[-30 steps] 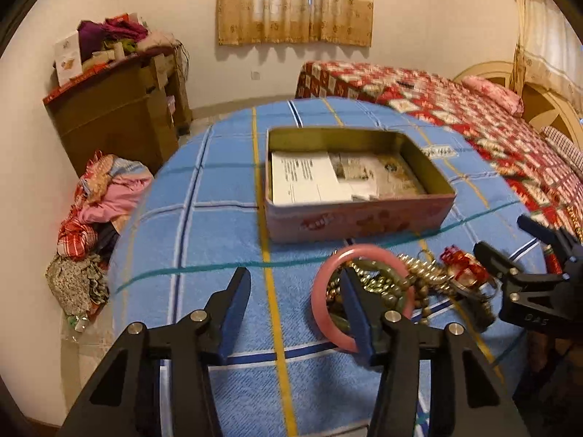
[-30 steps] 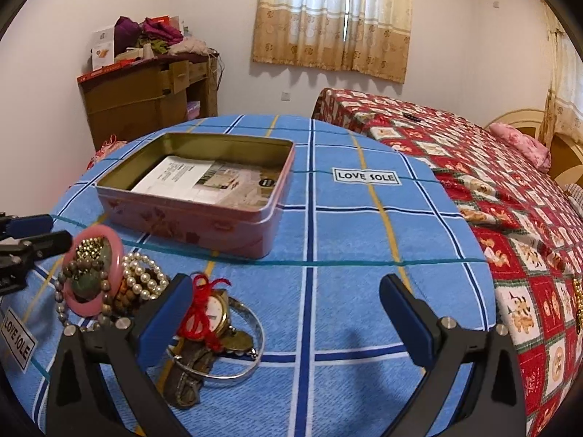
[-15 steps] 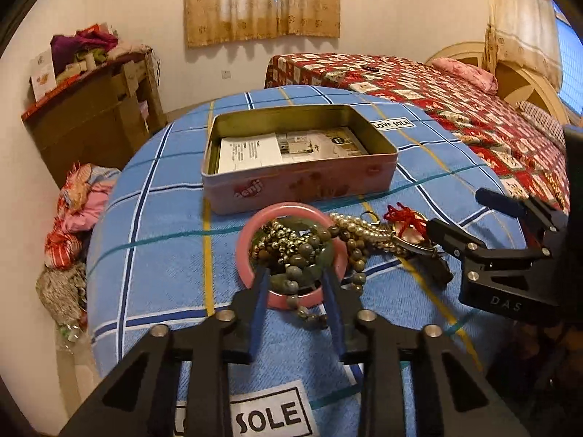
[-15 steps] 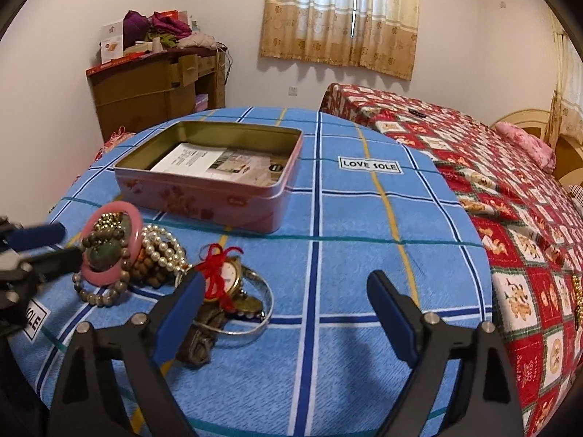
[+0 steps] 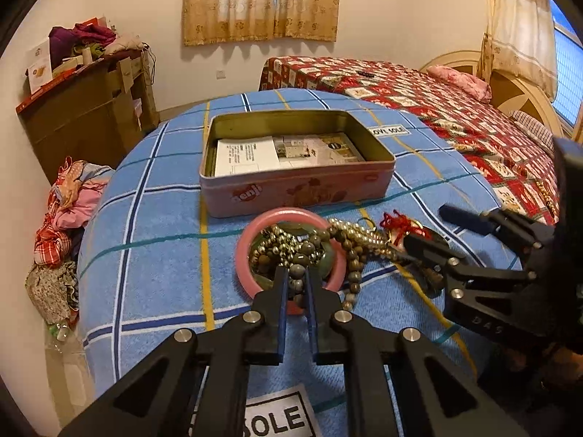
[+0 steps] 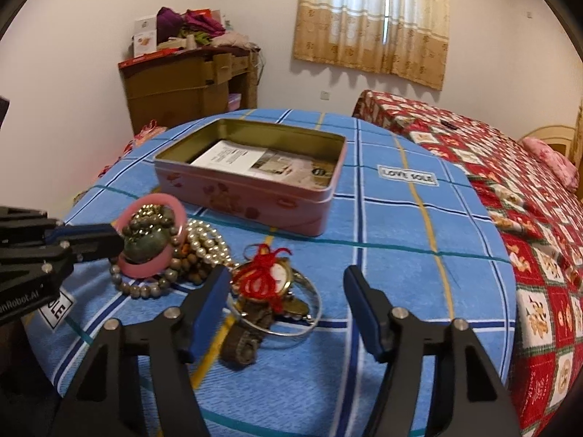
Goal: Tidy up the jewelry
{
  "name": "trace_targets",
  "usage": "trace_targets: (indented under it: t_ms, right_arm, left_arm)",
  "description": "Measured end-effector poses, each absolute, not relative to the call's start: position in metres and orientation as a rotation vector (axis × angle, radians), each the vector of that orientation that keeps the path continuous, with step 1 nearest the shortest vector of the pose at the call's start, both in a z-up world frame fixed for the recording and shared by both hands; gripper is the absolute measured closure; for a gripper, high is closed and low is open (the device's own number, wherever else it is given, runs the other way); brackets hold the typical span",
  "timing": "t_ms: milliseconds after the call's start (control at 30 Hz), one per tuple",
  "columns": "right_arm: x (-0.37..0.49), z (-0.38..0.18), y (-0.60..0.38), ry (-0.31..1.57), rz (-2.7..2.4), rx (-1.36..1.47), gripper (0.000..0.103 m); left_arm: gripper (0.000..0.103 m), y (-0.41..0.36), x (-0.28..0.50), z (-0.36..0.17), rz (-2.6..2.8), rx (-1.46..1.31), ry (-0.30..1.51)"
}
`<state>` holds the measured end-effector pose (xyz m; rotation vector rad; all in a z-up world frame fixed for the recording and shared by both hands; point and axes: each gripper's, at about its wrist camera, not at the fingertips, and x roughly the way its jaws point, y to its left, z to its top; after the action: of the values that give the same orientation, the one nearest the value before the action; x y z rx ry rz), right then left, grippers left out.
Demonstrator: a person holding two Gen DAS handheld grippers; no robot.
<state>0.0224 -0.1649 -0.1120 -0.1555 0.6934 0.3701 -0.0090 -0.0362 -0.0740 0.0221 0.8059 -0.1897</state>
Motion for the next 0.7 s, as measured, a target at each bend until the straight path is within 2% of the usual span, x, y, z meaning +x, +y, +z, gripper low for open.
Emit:
trace_targets:
  t_ms: [100, 133, 233, 433, 700]
  right_arm:
    - [0.024, -0.113, -0.162, 0.701, 0.384, -0.160, 0.062]
    - [0.025, -0.114, -0.161, 0.709, 0.388, -0.169, 0.075]
    - [0.022, -0.113, -0.162, 0.700, 0.401, -0.159, 0.093]
    - [0.020, -0.101, -0.169, 0.655, 0.413, -0.131, 0.097]
    - [0.025, -0.092, -0.170, 0.648, 0.415, -0.147, 0.097]
  left_arm:
    - [0.095, -0.033, -0.010, -0.068, -0.189, 0.019, 0.790]
    - [0.095, -0.032, -0.010, -0.067, -0.188, 0.019, 0.786]
    - [0.095, -0.028, -0.010, -0.062, -0.181, 0.016, 0.776]
    - [0.095, -0.018, -0.009, -0.049, -0.165, 0.004, 0.747]
    - [0.095, -0.010, -0.005, -0.041, -0.149, -0.007, 0.726]
